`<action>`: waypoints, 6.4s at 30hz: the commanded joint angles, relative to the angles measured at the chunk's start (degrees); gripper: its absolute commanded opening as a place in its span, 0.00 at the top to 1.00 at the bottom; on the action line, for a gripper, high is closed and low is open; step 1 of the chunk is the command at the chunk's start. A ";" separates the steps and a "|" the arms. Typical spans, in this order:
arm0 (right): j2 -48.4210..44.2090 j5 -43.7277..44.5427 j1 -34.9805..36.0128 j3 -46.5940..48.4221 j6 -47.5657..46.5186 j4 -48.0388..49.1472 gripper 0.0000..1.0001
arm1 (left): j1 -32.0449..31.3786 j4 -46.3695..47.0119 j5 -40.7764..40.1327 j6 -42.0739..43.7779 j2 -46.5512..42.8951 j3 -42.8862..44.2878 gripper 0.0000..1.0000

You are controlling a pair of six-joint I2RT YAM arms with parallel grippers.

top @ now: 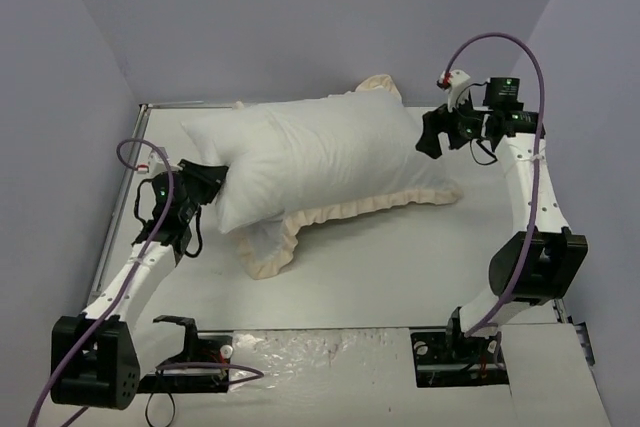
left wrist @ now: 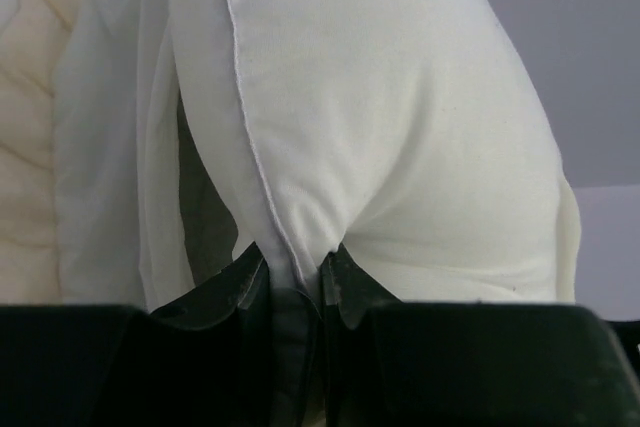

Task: Remove the pillowcase from the pillow

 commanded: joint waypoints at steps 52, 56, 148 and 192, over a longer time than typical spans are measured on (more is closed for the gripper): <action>15.95 0.33 -27.10 -12.15 -19.23 2.94 1.00 | 25.25 -25.35 9.68 5.51 -12.19 12.69 0.98; 13.93 -0.99 -29.92 -16.00 -21.68 0.92 1.00 | 26.93 -26.40 9.94 5.34 -11.66 13.22 0.98; -8.40 -23.32 -1.53 -26.13 37.89 47.42 1.00 | 13.04 -13.12 11.70 10.43 0.46 6.80 0.06; -19.56 -6.02 -27.02 -35.36 25.94 39.95 1.00 | 27.89 -22.71 13.81 13.51 -8.50 10.05 0.98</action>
